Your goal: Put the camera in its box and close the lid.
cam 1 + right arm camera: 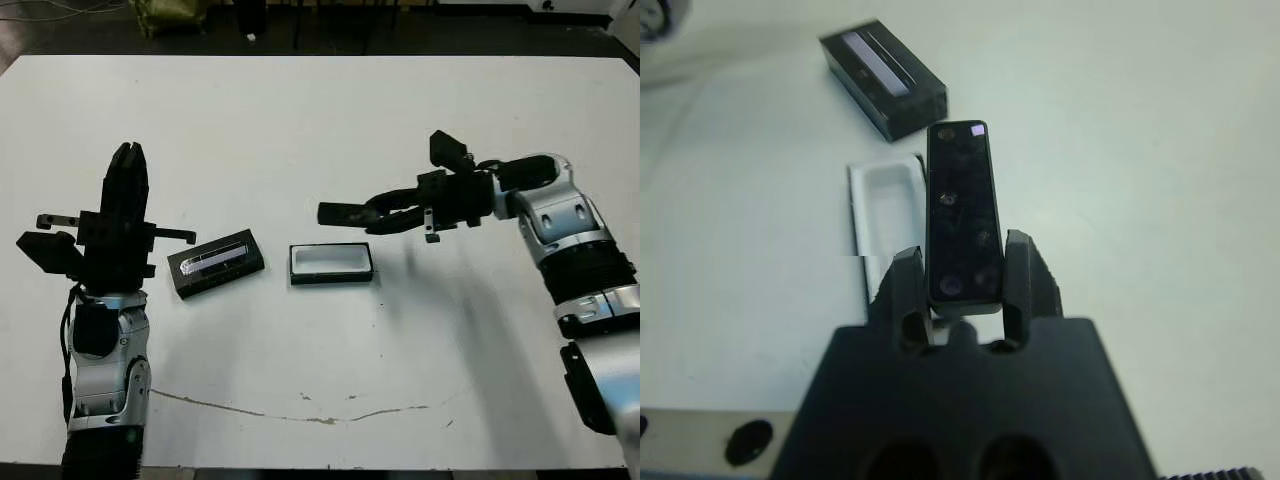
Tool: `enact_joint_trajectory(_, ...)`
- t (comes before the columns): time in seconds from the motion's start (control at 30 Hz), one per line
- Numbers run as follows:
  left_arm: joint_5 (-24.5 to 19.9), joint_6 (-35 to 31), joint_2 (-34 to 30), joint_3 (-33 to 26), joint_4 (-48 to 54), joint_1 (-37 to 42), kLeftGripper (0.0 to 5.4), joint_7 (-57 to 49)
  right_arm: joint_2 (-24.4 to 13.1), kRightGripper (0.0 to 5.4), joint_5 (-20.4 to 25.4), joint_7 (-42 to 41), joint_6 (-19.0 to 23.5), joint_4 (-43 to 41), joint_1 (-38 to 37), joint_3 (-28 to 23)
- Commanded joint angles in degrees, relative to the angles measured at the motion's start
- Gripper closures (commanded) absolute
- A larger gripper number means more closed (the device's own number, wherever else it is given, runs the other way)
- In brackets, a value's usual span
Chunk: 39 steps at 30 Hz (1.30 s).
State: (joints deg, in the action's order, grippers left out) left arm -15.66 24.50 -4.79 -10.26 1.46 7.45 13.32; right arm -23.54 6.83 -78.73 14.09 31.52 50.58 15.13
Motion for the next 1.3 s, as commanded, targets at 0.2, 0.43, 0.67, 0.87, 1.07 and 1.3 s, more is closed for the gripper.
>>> enact_joint_trajectory(0.2, 0.82, -0.89, -0.05, 0.03, 0.03, -1.36, 5.40, -0.61, -0.25, 5.21, 0.94, 1.01, 8.00, -8.75, -3.12, 1.34)
enact_joint_trajectory(0.43, 2.05, -0.83, -0.01, 0.10, 0.33, -1.72, 5.40, -1.93, -0.58, 5.21, 0.53, 1.02, 7.20, -11.22, -3.48, 2.94)
enact_joint_trajectory(0.67, 1.69, -1.71, 0.01, 0.48, 0.75, -1.91, 5.40, -2.17, -0.59, 5.21, -1.05, 0.22, 5.26, -8.66, -1.45, 5.08)
enact_joint_trajectory(0.87, 2.25, -1.38, 0.29, 0.73, 0.76, -2.11, 5.40, -2.51, -0.11, 5.21, -2.12, -0.40, 4.04, -7.35, -0.28, 6.40)
enact_joint_trajectory(1.07, 3.07, -0.99, 0.39, 1.04, 0.52, -2.16, 5.40, -2.96, 0.04, 5.21, -3.40, -0.12, 1.33, -6.47, -0.28, 7.36)
enact_joint_trajectory(1.3, 3.75, -0.70, 0.56, 1.19, 0.44, -2.32, 5.40, -3.24, 0.04, 5.21, -4.30, -0.96, 1.50, -6.05, -0.28, 8.29)
